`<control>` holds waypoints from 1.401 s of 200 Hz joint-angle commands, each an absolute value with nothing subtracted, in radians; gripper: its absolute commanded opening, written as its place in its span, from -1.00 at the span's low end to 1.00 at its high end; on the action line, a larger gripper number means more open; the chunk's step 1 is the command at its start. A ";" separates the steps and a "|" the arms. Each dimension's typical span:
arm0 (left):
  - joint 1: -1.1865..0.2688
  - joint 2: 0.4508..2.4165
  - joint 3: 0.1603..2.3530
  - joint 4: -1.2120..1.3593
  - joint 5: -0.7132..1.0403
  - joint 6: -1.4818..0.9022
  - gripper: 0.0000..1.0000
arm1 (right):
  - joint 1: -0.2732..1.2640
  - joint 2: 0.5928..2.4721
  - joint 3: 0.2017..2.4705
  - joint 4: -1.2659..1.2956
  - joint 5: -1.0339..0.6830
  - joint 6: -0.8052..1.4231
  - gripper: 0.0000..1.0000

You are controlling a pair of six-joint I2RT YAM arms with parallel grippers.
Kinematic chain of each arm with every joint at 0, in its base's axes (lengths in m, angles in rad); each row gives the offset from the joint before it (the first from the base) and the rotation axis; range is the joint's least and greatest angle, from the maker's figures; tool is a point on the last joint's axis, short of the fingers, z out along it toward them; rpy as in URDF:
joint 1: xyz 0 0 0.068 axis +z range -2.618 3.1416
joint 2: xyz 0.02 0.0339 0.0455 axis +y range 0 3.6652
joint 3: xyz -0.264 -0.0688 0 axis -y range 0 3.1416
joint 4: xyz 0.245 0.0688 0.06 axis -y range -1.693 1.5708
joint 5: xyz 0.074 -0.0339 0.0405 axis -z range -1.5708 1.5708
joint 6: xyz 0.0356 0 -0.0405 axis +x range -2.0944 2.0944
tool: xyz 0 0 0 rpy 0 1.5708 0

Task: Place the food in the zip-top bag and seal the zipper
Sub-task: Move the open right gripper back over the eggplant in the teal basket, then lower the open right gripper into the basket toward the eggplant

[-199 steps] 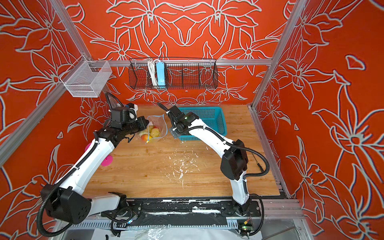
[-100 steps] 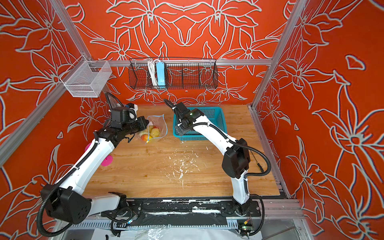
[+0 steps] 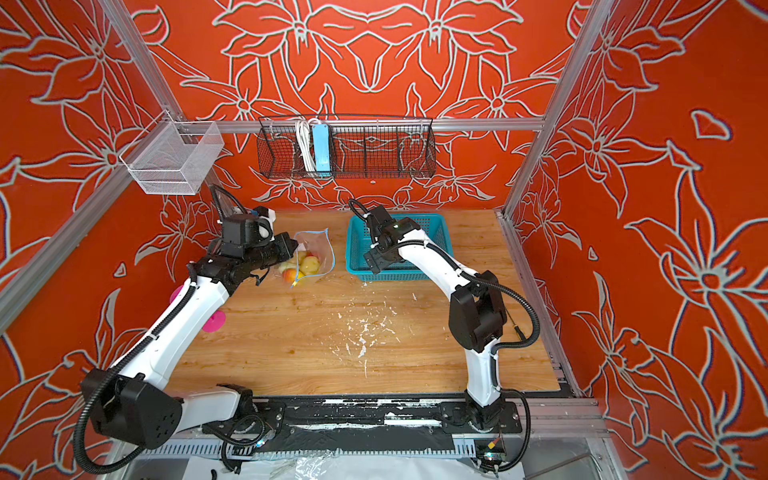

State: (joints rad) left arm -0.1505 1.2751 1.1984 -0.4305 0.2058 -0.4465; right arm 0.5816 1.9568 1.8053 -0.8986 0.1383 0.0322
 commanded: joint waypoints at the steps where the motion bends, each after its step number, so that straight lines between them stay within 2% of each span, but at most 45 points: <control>1: -0.154 1.249 1.187 -0.408 0.209 -0.451 -1.00 | 0.583 1.970 1.804 -0.892 0.103 0.013 0.96; 87: -0.156 1.241 1.187 -0.410 0.206 -0.451 -1.00 | 0.529 1.942 1.783 -0.844 0.031 0.060 0.96; 118: -0.161 1.238 1.186 -0.410 0.200 -0.448 -1.00 | 0.523 2.013 1.832 -0.901 0.101 0.044 0.96; 173: -0.165 1.236 1.187 -0.411 0.194 -0.445 -1.00 | 0.509 2.091 1.844 -0.908 0.126 0.018 0.95; 280: -0.167 1.232 1.188 -0.414 0.185 -0.442 -1.00 | 0.455 2.135 1.844 -0.937 0.043 -0.043 0.93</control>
State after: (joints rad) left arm -0.1593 1.2522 1.1961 -0.4301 0.1875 -0.4461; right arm 0.4538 2.1021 1.8366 -0.8898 0.0708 0.0093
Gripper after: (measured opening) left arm 0.049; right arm 0.969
